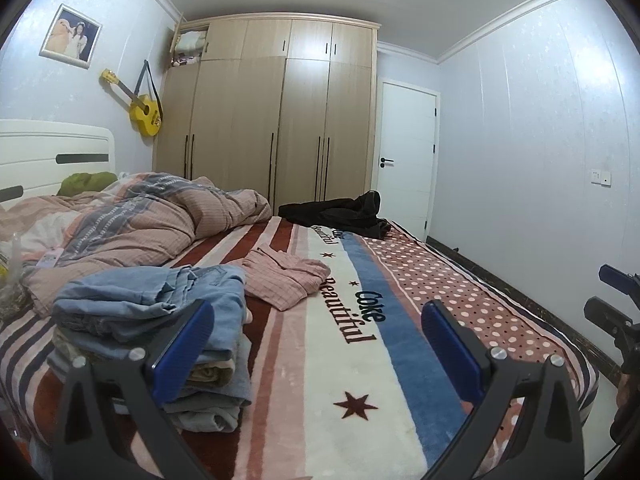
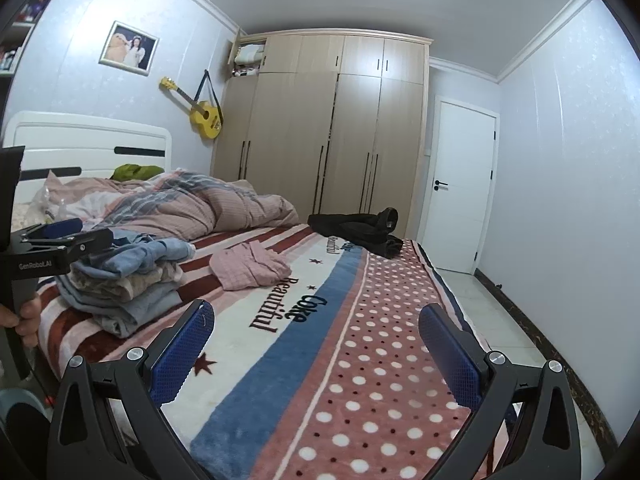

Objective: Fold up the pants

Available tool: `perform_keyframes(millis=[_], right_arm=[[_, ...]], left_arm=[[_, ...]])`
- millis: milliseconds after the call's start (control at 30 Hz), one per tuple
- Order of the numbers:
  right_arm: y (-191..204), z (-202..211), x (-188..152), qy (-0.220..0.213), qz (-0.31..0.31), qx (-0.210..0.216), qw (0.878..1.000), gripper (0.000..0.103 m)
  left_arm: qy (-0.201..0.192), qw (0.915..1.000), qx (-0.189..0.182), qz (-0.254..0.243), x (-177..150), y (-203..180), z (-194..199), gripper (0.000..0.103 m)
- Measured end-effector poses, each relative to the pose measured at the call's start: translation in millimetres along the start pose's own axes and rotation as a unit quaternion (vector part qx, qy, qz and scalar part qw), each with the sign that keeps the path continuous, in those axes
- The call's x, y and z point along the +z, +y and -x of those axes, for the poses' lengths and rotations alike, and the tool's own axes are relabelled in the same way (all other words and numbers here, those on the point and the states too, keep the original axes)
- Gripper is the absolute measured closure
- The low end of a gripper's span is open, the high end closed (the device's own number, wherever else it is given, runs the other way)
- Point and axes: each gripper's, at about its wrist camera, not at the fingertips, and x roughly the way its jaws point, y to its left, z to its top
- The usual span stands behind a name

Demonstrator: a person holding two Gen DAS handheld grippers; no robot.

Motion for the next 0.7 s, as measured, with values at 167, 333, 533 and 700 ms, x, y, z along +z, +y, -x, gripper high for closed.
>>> perform_keyframes(millis=[167, 333, 533, 700], right_arm=[[-5.3, -3.7, -4.3, 0.003, -0.005, -0.007, 1.000, 0.001], [-8.3, -6.4, -6.5, 0.003, -0.009, -0.014, 1.000, 0.001], [-9.2, -5.2, -5.4, -0.001, -0.011, -0.011, 1.000, 0.001], [-7.9, -4.9, -5.1, -0.003, -0.011, -0.008, 1.000, 0.001]], left_arm=[[0.001, 1.0000, -0.005, 0.000, -2.0, -4.6, -5.6, 0.001], [0.000, 1.0000, -0.008, 0.001, -2.1, -6.3, -6.3, 0.001], [-0.003, 1.0000, -0.005, -0.002, -0.5, -7.2, -2.1, 0.001], [-0.003, 1.0000, 0.002, -0.005, 0.1, -7.4, 1.6, 0.001]])
